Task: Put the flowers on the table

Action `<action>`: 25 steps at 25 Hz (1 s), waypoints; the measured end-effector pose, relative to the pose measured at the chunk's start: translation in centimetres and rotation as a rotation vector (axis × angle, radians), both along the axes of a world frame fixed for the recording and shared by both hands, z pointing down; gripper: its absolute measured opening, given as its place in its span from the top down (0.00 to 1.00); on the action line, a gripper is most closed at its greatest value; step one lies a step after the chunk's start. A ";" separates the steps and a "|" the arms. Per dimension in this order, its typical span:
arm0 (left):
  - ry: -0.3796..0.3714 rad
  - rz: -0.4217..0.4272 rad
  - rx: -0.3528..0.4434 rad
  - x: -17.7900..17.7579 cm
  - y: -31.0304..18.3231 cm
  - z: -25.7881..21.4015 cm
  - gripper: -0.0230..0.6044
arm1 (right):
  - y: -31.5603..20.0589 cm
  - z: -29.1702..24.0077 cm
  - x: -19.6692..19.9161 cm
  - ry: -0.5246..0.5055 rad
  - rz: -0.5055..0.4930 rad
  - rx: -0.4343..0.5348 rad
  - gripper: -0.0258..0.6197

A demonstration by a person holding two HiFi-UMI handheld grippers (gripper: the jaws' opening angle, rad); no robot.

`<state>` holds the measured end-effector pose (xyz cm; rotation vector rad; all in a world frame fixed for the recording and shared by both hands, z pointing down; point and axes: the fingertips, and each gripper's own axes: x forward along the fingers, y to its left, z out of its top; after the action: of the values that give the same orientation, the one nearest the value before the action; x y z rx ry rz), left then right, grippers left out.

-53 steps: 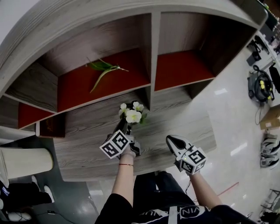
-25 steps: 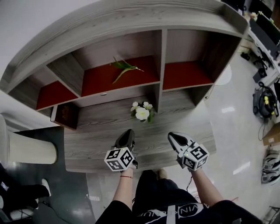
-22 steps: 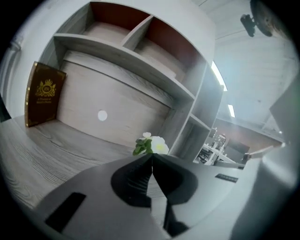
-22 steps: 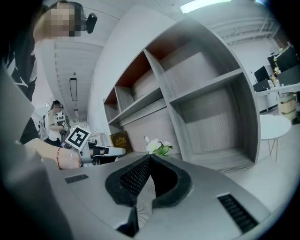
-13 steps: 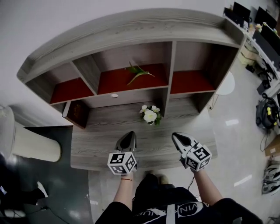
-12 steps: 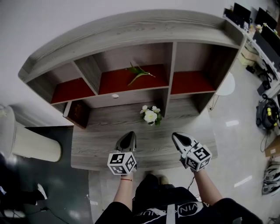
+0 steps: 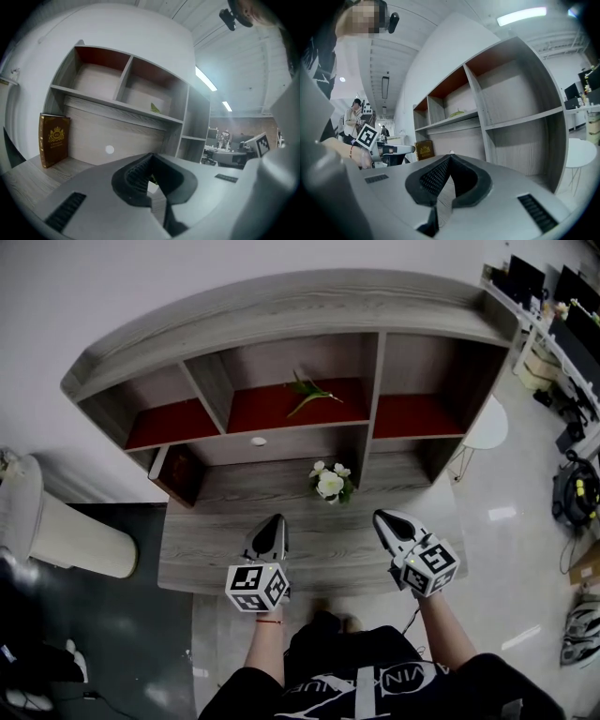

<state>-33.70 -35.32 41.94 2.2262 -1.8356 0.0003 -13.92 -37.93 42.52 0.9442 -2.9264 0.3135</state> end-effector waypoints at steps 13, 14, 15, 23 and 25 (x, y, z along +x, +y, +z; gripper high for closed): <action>-0.026 -0.051 0.085 -2.4 1.6 -3.8 0.96 | -0.6 -2.8 -0.3 -0.050 -0.005 0.044 0.95; -0.032 -0.055 0.093 -2.6 1.7 -4.1 0.96 | -0.6 -2.9 -0.4 -0.051 -0.007 0.046 0.95; -0.039 -0.057 0.102 -2.7 1.7 -4.4 0.96 | -0.6 -3.0 -0.4 -0.053 -0.006 0.048 0.95; -0.086 -0.075 0.149 -4.1 1.6 -5.9 0.96 | -1.1 -4.0 -0.4 -0.070 0.008 0.071 0.95; -0.085 -0.079 0.158 -4.4 1.5 -6.2 0.96 | -1.1 -4.1 -0.6 -0.073 0.009 0.073 0.95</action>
<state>-38.11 -33.80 35.74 2.2878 -2.0330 -0.0674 -14.49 -39.08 38.43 0.9759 -3.0199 0.2475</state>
